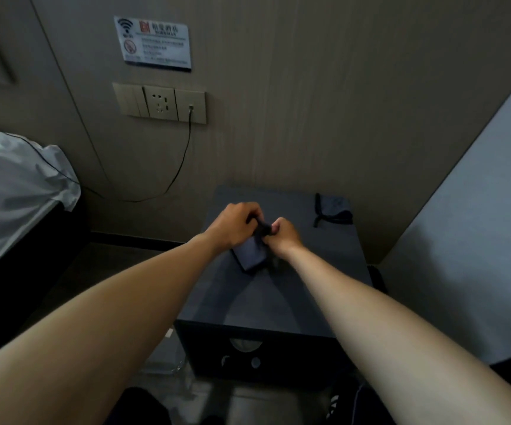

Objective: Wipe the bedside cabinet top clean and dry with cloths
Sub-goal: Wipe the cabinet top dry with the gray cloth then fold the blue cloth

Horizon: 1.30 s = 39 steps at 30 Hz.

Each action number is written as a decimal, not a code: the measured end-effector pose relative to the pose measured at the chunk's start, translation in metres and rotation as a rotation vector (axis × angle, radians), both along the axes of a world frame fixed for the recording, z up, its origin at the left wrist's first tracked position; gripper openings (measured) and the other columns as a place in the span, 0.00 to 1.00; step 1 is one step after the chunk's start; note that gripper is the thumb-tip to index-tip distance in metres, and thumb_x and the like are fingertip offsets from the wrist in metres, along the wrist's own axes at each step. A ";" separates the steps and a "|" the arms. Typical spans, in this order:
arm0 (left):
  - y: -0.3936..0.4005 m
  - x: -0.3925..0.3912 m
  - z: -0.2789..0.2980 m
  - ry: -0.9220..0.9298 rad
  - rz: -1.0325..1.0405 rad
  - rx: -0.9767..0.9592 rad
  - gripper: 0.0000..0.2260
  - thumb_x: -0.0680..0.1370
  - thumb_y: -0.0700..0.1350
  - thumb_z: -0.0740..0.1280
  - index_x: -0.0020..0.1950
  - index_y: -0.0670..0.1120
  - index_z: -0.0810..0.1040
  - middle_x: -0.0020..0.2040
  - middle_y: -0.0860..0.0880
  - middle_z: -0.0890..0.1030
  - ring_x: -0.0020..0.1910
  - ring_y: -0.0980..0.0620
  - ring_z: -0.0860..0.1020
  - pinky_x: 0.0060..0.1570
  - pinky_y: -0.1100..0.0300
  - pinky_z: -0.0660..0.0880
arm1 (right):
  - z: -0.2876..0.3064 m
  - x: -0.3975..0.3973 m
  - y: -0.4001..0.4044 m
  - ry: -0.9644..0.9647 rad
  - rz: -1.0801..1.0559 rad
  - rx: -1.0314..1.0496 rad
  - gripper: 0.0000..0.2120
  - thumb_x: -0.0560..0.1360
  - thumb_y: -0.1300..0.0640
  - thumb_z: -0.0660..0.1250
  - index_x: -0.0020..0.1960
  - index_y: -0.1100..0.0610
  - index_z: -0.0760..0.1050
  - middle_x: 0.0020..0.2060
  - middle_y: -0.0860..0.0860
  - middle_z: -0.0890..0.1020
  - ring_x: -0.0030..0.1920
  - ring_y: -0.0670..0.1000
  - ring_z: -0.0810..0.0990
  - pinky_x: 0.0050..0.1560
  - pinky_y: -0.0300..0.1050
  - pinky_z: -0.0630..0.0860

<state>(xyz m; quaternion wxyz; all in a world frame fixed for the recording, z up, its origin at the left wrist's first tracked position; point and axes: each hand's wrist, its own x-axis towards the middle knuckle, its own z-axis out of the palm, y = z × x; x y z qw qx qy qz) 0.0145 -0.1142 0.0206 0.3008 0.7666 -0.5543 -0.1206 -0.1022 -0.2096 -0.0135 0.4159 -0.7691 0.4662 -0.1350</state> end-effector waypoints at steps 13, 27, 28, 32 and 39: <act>-0.027 -0.081 0.021 0.080 -0.099 0.064 0.17 0.74 0.58 0.60 0.38 0.46 0.77 0.36 0.49 0.79 0.36 0.53 0.76 0.40 0.50 0.75 | 0.040 -0.092 -0.037 -0.406 -0.342 0.666 0.11 0.80 0.53 0.59 0.56 0.56 0.77 0.50 0.56 0.82 0.51 0.55 0.81 0.44 0.48 0.76; -0.094 -0.150 -0.011 0.862 0.092 0.263 0.23 0.83 0.56 0.58 0.69 0.40 0.73 0.65 0.46 0.77 0.60 0.48 0.76 0.57 0.55 0.74 | 0.044 -0.190 -0.074 -0.625 -0.430 0.892 0.17 0.82 0.56 0.55 0.49 0.64 0.80 0.36 0.59 0.86 0.44 0.59 0.82 0.41 0.50 0.78; -0.096 -0.152 -0.016 0.921 0.089 0.280 0.24 0.82 0.56 0.59 0.69 0.40 0.73 0.65 0.46 0.77 0.60 0.48 0.77 0.56 0.55 0.74 | 0.040 -0.195 -0.079 -0.618 -0.436 0.894 0.17 0.82 0.55 0.56 0.49 0.63 0.80 0.36 0.59 0.86 0.44 0.59 0.82 0.41 0.50 0.79; -0.098 -0.156 -0.032 1.038 0.079 0.304 0.19 0.80 0.52 0.67 0.62 0.38 0.77 0.56 0.41 0.82 0.50 0.46 0.81 0.49 0.53 0.81 | 0.024 -0.212 -0.095 -0.548 -0.468 0.879 0.17 0.78 0.47 0.63 0.52 0.59 0.80 0.40 0.57 0.85 0.41 0.57 0.82 0.39 0.47 0.78; -0.095 -0.149 -0.054 1.087 0.197 0.234 0.11 0.76 0.36 0.72 0.57 0.41 0.78 0.48 0.44 0.80 0.43 0.48 0.81 0.39 0.55 0.82 | -0.013 -0.211 -0.100 -0.343 -0.367 0.619 0.07 0.79 0.60 0.67 0.55 0.53 0.81 0.54 0.53 0.82 0.53 0.54 0.81 0.43 0.45 0.79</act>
